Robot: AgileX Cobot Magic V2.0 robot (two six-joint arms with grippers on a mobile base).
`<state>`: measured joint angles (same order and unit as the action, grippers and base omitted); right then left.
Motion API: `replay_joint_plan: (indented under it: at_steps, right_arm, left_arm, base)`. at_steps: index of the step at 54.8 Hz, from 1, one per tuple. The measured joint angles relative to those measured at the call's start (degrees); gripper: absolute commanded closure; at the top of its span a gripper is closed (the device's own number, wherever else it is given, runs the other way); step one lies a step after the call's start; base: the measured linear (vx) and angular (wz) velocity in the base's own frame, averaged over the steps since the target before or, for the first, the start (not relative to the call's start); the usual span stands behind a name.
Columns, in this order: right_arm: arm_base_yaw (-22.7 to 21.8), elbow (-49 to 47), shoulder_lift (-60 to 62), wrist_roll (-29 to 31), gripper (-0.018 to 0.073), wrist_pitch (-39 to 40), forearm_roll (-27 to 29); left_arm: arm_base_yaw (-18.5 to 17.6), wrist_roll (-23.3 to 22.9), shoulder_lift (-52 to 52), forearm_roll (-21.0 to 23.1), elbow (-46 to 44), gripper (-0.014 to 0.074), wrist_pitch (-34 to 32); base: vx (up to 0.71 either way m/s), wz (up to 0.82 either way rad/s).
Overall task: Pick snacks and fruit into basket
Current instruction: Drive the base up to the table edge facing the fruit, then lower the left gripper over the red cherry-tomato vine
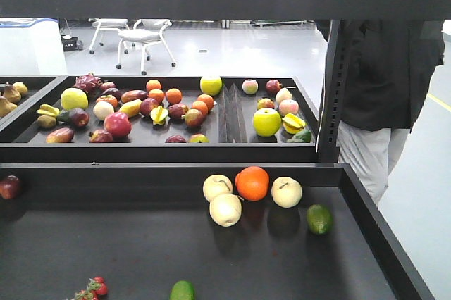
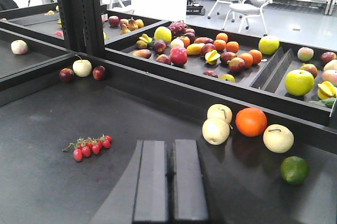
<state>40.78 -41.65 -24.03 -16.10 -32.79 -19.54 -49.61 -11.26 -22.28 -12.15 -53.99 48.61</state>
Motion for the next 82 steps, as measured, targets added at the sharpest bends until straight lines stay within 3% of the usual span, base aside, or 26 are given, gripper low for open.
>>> replay_joint_plan:
  at_steps: [47,48,54,60,66,82]
  right_arm:
    - [0.00,0.00,0.00,0.00,0.0566,-0.05,0.00]
    - [0.00,0.00,0.00,0.00,0.0566,-0.05,0.00]
    - [0.00,0.00,0.00,0.00,0.0566,-0.05,0.00]
    - [0.00,0.00,0.00,0.00,0.0566,-0.05,0.00]
    - [0.00,0.00,0.00,0.00,0.0566,-0.05,0.00]
    - [0.00,0.00,0.00,0.00,0.0559,-0.61,0.00]
  left_arm:
    - [0.00,-0.24,0.00,-0.12,0.00,0.0604,-0.29]
    - [0.00,-4.30,-1.05,-4.02,-0.04,0.0596,-1.00]
    - [0.00,-11.31,-4.46,-11.19,-0.06,0.0571,-0.88]
    - [0.00,-15.95,-10.02,-16.86,-1.20,0.0519,0.77]
    - [0.00,-17.05,-17.16,-20.21,-4.65,0.0433,3.43]
    - [0.00,-16.96,-34.30,-21.50,-16.41,0.0092,10.72]
  base:
    - [0.00,0.00]
    - [0.00,0.00]
    - [0.00,0.00]
    - [0.00,0.00]
    - [0.00,0.00]
    - [0.00,0.00]
